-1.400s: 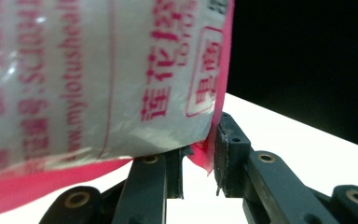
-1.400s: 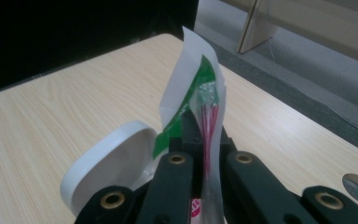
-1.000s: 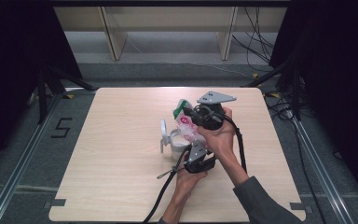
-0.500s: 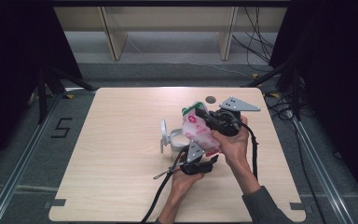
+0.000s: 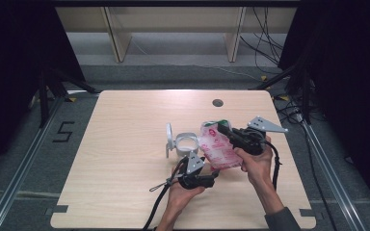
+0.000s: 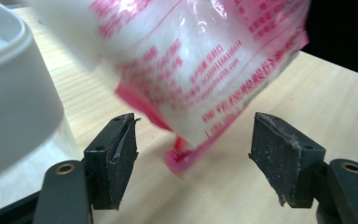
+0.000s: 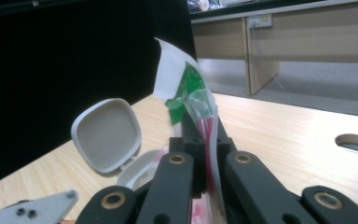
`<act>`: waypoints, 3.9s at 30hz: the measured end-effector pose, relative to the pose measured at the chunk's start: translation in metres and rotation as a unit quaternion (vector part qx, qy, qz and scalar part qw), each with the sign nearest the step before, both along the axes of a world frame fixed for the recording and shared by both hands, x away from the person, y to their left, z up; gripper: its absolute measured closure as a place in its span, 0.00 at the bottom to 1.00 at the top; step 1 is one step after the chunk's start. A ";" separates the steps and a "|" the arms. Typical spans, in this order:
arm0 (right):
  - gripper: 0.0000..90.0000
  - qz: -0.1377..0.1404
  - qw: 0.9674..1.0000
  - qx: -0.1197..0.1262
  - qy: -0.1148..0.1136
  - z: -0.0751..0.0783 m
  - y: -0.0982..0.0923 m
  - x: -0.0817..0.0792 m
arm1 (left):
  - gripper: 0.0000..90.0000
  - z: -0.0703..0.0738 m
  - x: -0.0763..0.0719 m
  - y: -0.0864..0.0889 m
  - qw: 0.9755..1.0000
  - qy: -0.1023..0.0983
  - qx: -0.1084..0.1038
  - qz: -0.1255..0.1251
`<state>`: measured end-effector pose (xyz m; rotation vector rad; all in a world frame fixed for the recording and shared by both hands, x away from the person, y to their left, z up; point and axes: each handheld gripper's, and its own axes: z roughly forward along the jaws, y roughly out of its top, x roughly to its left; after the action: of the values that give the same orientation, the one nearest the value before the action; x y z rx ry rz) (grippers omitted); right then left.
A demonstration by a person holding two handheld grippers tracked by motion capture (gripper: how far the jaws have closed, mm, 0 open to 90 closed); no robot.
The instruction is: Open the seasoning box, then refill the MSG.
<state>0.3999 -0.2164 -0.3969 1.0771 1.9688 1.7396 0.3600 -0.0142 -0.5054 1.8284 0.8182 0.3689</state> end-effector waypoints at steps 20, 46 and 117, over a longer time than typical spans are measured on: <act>1.00 -0.036 0.999 -0.021 0.010 -0.025 -0.064 -0.030 | 0.31 0.015 -0.030 0.065 0.999 -0.037 -0.034 0.020; 1.00 -0.130 0.990 -0.035 0.048 -0.052 -0.100 -0.019 | 0.28 0.024 -0.023 0.112 0.997 -0.047 -0.005 0.065; 0.53 -0.108 0.991 -0.075 0.035 -0.060 -0.074 -0.061 | 0.44 0.064 0.013 0.154 0.990 -0.052 0.026 0.129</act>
<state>0.3386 -0.2902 -0.4567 1.2603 1.9081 1.4376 0.3729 0.1402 -0.4411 1.7378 0.9835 0.6501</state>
